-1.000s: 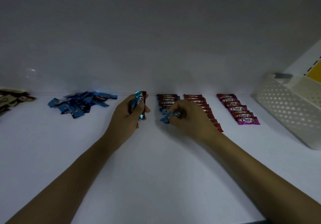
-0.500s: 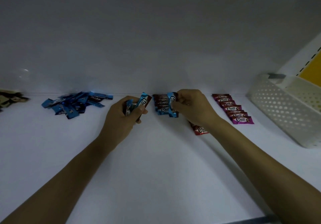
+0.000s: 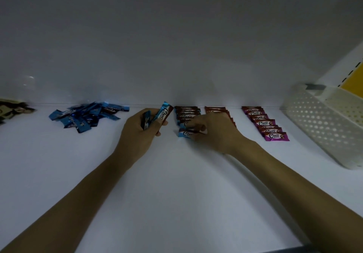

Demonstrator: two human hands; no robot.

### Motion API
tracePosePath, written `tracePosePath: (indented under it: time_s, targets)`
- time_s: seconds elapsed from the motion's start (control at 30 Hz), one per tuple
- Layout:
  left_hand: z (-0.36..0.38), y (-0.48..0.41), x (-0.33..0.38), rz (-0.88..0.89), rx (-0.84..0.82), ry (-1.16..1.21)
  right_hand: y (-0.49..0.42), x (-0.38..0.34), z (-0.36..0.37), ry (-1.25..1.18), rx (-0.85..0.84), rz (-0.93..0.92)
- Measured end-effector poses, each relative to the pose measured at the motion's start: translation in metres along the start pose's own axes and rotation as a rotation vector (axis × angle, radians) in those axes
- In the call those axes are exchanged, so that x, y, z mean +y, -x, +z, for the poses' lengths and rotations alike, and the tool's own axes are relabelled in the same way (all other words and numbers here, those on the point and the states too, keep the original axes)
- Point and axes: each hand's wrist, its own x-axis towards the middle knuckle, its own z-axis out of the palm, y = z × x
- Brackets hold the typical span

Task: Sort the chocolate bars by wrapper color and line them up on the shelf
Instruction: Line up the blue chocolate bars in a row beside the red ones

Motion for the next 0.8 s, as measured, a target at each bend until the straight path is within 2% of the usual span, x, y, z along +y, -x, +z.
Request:
tracePosePath:
  time_s: [0.1,0.2,0.37,0.63,0.7,0.8]
  targets:
    - [-0.001,-0.001,-0.001,-0.003,0.006,-0.008,0.000,0.005,0.000,0.129,0.001,0.024]
    - [-0.001,-0.001,-0.001,-0.008,0.008,-0.006,-0.003,0.005,0.001,0.141,-0.011,0.044]
    - [-0.001,-0.001,-0.004,0.012,0.005,0.021,-0.006,0.005,0.006,0.280,0.068,-0.003]
    - [0.000,-0.002,-0.002,0.029,0.006,-0.008,-0.011,0.000,0.005,0.257,0.122,0.066]
    - [-0.001,-0.002,-0.003,0.018,0.012,-0.001,-0.007,-0.005,0.003,0.111,0.174,0.067]
    - [-0.002,-0.002,0.000,0.005,-0.012,-0.005,0.002,-0.027,-0.002,-0.609,0.162,0.089]
